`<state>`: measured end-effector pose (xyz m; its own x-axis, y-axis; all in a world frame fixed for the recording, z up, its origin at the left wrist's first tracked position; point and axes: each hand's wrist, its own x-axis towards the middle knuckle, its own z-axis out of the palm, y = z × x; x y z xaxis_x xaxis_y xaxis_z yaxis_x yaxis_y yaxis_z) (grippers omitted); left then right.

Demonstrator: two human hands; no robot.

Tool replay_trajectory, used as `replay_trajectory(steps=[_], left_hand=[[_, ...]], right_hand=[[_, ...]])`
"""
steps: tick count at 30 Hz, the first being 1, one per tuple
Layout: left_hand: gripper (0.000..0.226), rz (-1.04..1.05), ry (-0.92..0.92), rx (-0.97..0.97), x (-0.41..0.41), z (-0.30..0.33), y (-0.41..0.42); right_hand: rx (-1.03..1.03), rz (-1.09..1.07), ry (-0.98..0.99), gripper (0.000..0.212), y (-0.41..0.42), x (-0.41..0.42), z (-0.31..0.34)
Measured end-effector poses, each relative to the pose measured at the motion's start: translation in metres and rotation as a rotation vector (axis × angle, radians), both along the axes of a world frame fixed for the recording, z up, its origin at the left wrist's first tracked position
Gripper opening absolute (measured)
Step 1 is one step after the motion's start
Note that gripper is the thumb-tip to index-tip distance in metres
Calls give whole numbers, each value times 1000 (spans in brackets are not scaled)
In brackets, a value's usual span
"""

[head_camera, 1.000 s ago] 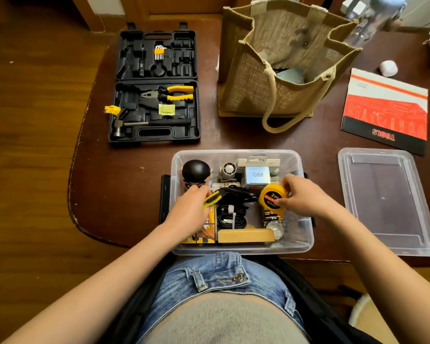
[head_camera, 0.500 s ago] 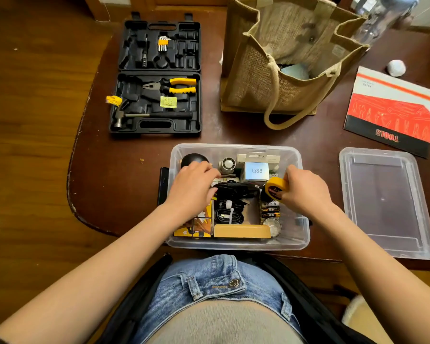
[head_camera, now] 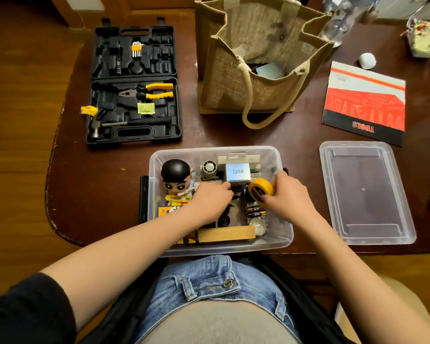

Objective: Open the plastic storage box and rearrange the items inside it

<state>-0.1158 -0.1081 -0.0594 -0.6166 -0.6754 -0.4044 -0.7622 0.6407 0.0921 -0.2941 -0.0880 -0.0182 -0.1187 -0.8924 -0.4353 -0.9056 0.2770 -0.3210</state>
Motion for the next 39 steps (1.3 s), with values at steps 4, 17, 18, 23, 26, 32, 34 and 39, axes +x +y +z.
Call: replay_trajectory(steps=[4, 17, 18, 23, 26, 32, 34, 39], left_hand=[[46, 259, 260, 158, 7, 1, -2], [21, 474, 452, 437, 26, 6, 6], [23, 474, 443, 438, 26, 6, 6], [28, 481, 463, 465, 29, 8, 4], [25, 492, 533, 500, 25, 9, 4], [25, 524, 593, 554, 23, 6, 5], [30, 499, 499, 351, 32, 5, -1], [49, 367, 190, 173, 35, -7, -12]], right_hand=[[58, 74, -137, 30, 5, -2, -1], [389, 620, 361, 54, -17, 19, -18], [407, 619, 406, 42, -18, 24, -19], [282, 473, 121, 31, -25, 22, -17], [307, 393, -325, 57, -16, 25, -7], [154, 361, -138, 21, 3, 11, -14], [111, 323, -29, 16, 5, 2, -15], [-127, 164, 3, 12, 11, 2, -18]])
